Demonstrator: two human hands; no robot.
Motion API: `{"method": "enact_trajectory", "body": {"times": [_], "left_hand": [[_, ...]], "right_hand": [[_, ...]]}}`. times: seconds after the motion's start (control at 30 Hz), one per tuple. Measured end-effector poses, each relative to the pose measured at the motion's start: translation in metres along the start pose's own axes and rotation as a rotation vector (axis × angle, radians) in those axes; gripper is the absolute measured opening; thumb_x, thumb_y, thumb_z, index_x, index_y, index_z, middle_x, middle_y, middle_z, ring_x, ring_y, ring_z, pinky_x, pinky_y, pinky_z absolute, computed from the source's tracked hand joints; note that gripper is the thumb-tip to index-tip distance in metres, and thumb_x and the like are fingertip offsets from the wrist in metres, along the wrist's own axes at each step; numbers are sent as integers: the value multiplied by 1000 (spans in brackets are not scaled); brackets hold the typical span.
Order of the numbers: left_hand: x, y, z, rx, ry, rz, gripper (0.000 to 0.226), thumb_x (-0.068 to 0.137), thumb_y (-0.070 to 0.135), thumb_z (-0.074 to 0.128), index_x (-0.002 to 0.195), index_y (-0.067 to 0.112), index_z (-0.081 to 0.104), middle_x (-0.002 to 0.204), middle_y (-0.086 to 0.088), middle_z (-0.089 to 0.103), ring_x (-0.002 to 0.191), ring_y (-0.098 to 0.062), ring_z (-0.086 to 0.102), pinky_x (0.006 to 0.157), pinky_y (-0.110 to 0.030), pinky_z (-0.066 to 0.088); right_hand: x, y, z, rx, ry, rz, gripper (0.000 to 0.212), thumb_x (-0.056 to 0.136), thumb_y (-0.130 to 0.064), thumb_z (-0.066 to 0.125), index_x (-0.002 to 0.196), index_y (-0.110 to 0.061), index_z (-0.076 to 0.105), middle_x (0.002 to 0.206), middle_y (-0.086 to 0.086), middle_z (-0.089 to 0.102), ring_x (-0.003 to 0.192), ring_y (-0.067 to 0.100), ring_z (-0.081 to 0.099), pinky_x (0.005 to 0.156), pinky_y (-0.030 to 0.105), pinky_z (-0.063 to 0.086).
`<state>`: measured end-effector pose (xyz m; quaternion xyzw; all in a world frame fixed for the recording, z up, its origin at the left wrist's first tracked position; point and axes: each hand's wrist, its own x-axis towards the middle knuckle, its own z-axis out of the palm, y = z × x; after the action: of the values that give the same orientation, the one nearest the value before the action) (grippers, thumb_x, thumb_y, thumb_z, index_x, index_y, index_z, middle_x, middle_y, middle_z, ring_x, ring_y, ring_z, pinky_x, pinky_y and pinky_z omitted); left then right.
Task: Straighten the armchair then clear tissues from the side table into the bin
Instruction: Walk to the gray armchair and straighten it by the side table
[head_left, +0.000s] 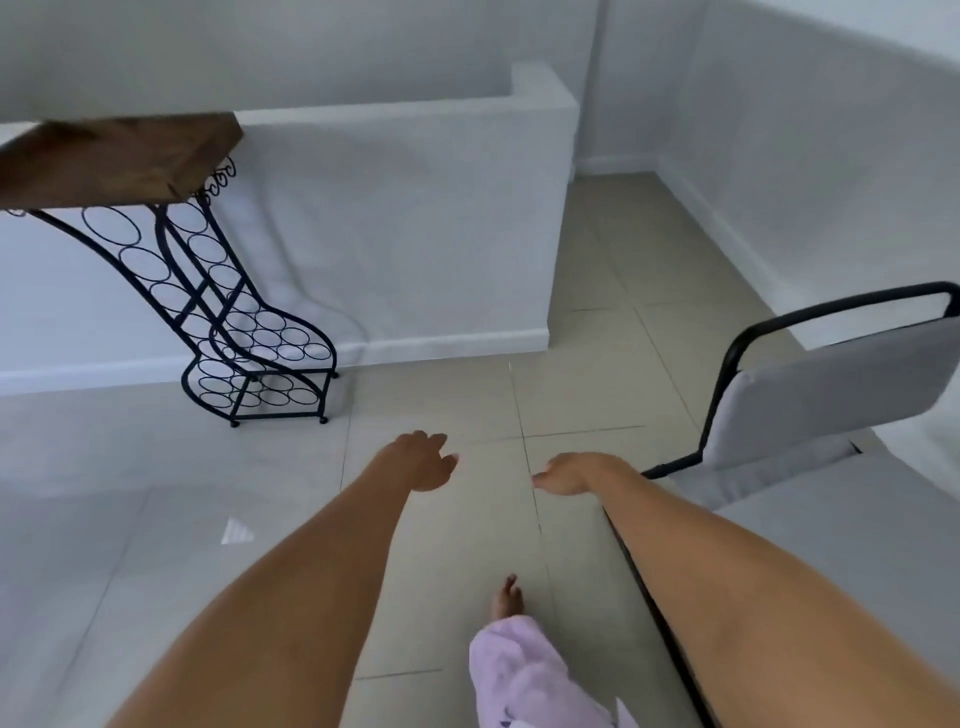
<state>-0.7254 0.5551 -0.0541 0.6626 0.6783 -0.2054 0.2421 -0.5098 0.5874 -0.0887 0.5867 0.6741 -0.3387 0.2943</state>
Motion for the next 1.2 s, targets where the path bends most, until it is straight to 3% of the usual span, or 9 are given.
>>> {"method": "enact_trajectory", "body": {"times": [0.23, 0.5, 0.8, 0.97, 1.2], "left_hand": [[125, -18, -108, 61, -7, -7, 61, 99, 46, 25, 152, 17, 16, 159, -12, 20, 145, -32, 23, 117, -45, 25], [244, 4, -208, -77, -38, 103, 63, 98, 48, 29, 153, 19, 13, 162, -8, 11, 148, -29, 17, 120, -44, 20], [414, 53, -348, 224, -33, 327, 62, 99, 47, 28, 153, 20, 14, 161, -9, 13, 146, -29, 21, 118, -43, 22], [485, 126, -399, 452, -21, 485, 63, 99, 46, 28, 152, 17, 13, 160, -11, 15, 145, -31, 23, 118, -43, 25], [499, 302, -395, 581, -45, 869, 62, 98, 45, 34, 152, 19, 18, 159, -10, 20, 143, -31, 29, 116, -43, 28]], "right_hand": [[88, -2, -125, 74, 47, 54, 64, 96, -43, 35, 150, -11, 25, 159, 8, 24, 144, 28, 29, 118, 41, 25], [163, 1, -259, 104, 100, 94, 63, 95, -44, 35, 147, -9, 31, 156, 10, 30, 141, 29, 33, 116, 42, 29], [228, 60, -389, 459, 292, 322, 56, 95, -39, 36, 143, -10, 37, 151, 10, 38, 137, 28, 39, 112, 40, 34], [227, 128, -415, 647, 397, 544, 54, 91, -37, 39, 135, -7, 48, 144, 14, 47, 131, 32, 45, 108, 42, 40], [178, 238, -412, 803, 415, 857, 53, 100, -33, 35, 143, -2, 36, 150, 17, 38, 135, 34, 40, 110, 41, 34]]}}
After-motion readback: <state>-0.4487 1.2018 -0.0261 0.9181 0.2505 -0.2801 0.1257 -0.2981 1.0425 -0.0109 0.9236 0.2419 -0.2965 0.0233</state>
